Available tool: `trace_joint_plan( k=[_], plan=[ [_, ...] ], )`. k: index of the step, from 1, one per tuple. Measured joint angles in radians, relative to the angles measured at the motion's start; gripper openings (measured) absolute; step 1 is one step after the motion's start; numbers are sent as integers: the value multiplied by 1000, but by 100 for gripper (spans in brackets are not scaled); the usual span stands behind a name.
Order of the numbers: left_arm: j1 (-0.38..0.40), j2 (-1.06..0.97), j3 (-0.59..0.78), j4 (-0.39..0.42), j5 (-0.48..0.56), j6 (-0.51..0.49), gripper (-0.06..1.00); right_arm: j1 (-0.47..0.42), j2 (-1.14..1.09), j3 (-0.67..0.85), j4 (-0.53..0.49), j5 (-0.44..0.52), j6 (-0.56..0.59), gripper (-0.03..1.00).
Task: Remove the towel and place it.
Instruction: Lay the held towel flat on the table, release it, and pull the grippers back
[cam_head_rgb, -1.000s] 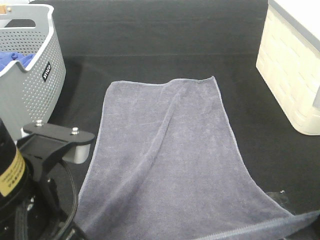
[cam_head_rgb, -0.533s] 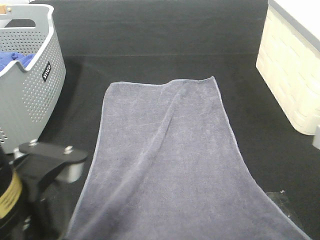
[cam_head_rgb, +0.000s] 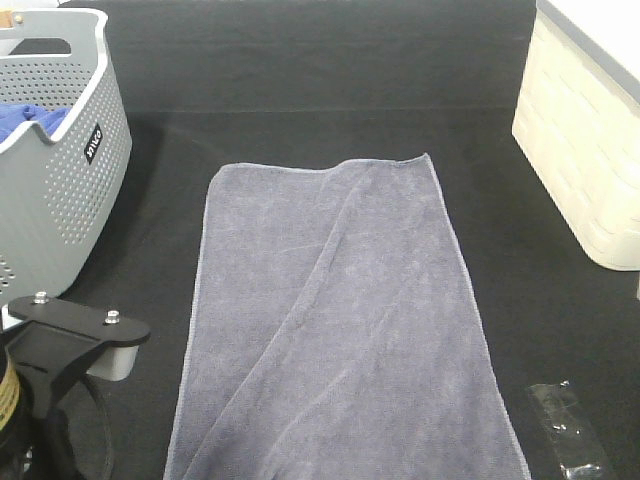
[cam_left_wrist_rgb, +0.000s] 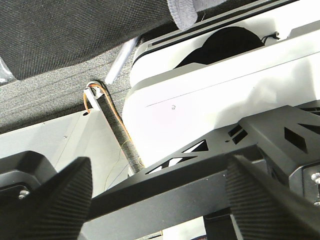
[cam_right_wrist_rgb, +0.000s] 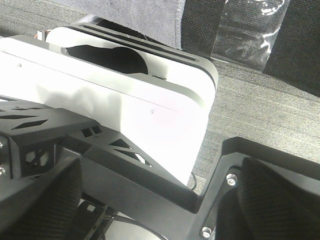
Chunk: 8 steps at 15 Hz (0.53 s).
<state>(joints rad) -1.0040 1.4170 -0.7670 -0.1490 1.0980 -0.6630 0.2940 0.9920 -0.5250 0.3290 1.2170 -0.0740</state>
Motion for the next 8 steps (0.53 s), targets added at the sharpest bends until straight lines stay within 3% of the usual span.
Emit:
trace_joint_plan(
  k=[2,5,8],
  plan=[
    [0,0,-21,15,1,0,71,0,0,-1,-1,0,-1,81],
    [3,-1,-87,129,-29,0,71,0,0,-44,-9,-32,-2,79],
    [88,-1,-161,221,-102,0,71,0,3,-142,-24,-78,-5,72]
  ],
)
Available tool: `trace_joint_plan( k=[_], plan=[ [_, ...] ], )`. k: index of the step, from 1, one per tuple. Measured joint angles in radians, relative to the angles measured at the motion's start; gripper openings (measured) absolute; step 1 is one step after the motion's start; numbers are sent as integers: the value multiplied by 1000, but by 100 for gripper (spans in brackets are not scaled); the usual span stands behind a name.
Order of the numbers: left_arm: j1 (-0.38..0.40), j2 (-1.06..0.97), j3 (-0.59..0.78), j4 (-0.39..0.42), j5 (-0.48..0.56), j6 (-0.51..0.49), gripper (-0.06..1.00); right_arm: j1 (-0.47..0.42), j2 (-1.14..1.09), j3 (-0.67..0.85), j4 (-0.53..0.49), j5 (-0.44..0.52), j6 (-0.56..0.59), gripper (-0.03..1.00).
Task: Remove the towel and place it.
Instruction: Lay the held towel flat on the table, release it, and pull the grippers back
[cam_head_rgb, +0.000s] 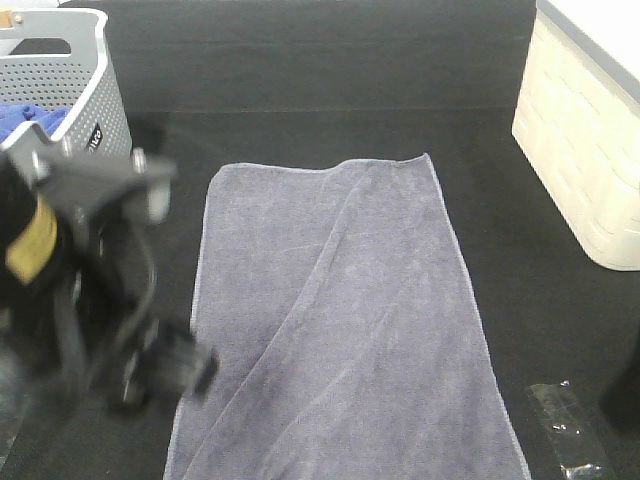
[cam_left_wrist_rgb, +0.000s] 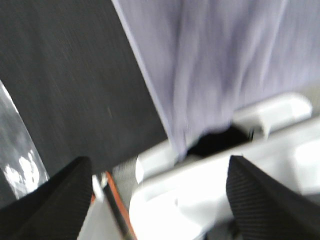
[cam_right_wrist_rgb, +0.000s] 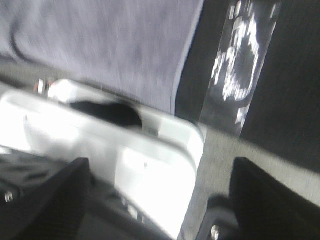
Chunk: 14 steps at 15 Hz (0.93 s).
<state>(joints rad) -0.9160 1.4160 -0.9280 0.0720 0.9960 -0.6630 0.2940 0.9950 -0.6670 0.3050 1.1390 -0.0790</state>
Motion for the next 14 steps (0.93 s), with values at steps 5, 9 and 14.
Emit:
trace_joint_plan(
  k=[5,9,14],
  plan=[
    [246,11,-62,64,-283,107,71,0,185,-279,-3,-104,-33,63],
    [383,106,-121,53,-367,190,71,0,404,-508,-16,-152,-34,60],
    [465,379,-381,18,-365,305,71,0,713,-789,-38,-195,-34,60]
  ],
)
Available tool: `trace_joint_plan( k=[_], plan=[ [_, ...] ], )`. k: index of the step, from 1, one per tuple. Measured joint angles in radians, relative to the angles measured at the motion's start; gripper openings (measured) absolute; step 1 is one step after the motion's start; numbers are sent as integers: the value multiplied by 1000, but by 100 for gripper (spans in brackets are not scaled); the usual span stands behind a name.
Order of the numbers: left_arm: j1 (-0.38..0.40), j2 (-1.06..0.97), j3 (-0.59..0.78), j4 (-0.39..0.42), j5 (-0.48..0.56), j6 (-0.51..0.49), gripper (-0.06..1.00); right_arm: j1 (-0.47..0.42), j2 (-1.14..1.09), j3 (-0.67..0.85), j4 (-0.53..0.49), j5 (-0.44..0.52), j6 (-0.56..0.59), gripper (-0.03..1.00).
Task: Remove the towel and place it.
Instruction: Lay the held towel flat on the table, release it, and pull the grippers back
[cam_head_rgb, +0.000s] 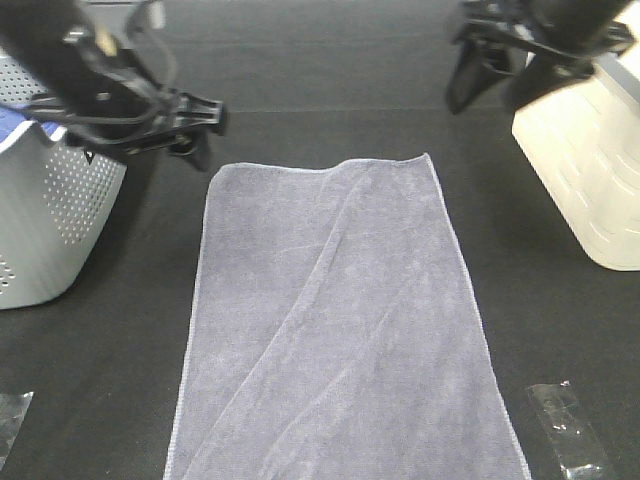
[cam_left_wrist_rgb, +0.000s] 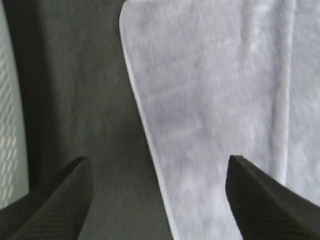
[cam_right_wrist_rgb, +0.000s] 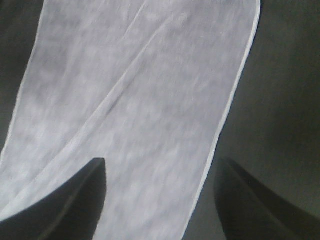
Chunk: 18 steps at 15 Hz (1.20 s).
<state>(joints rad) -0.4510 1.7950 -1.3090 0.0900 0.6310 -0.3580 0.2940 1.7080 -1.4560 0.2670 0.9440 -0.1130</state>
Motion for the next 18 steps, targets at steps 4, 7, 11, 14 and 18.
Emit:
trace_joint_plan(
  k=[4,7,11,14,18],
  plan=[
    [2,198,-233,0,56,26,71,0,244,-219,-76,-15,1,60],
    [4,352,-420,6,120,30,71,0,426,-390,-128,-26,1,59],
    [24,463,-556,-8,161,33,71,-2,540,-485,-176,-37,2,59],
    [51,545,-648,-34,203,36,71,-3,626,-531,-226,-88,22,59],
    [55,574,-658,-58,233,56,71,-4,722,-557,-256,-157,23,57]
  ],
)
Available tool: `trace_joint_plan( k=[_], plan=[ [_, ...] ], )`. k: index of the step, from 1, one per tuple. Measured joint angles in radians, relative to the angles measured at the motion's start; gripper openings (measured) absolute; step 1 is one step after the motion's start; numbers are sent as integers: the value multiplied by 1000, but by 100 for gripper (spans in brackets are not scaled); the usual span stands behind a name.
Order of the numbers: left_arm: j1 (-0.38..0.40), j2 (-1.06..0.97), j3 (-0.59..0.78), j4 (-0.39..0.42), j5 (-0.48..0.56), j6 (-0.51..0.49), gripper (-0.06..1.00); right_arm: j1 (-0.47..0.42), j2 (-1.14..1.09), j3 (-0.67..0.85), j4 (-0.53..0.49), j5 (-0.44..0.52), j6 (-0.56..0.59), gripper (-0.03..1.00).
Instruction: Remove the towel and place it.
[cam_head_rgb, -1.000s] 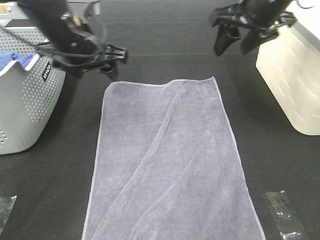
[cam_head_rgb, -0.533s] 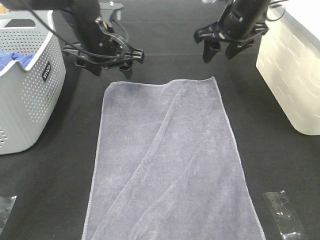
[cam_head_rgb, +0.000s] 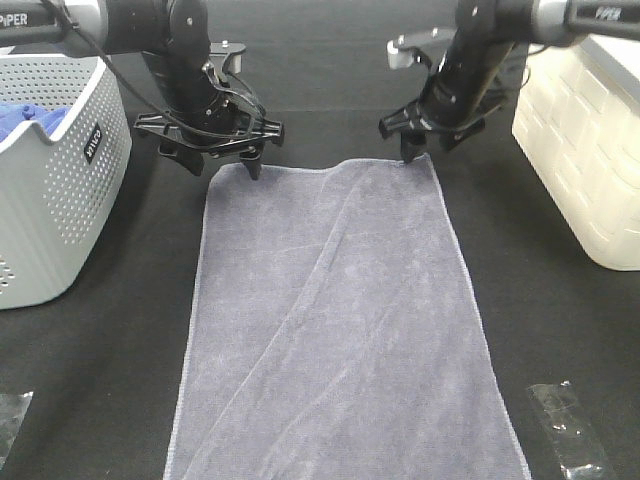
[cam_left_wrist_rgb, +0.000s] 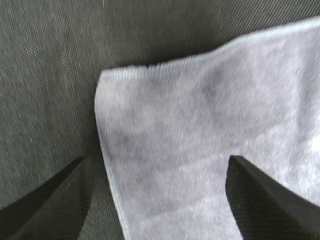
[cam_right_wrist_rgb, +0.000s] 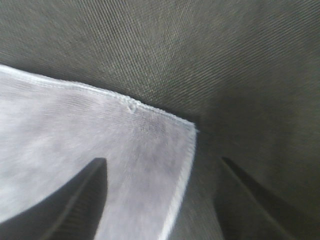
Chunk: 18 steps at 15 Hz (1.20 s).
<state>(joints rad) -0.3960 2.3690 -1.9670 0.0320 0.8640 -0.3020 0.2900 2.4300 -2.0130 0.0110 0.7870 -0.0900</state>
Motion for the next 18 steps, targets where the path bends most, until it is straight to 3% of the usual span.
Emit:
trace_joint_plan(
  k=[8,10,13,14,18],
  plan=[
    [1,0,0,-6,26,3,71,0,76,0,-29,-81,50,46],
    [1,0,0,-6,26,3,71,0,79,-4,-26,-81,51,35],
    [1,0,0,-6,27,6,70,3,83,-15,-24,-71,51,4],
    [1,0,0,-6,27,7,70,3,84,-23,-26,-60,51,0],
    [1,0,0,-5,24,7,70,2,82,-67,-72,13,57,0]
  ],
)
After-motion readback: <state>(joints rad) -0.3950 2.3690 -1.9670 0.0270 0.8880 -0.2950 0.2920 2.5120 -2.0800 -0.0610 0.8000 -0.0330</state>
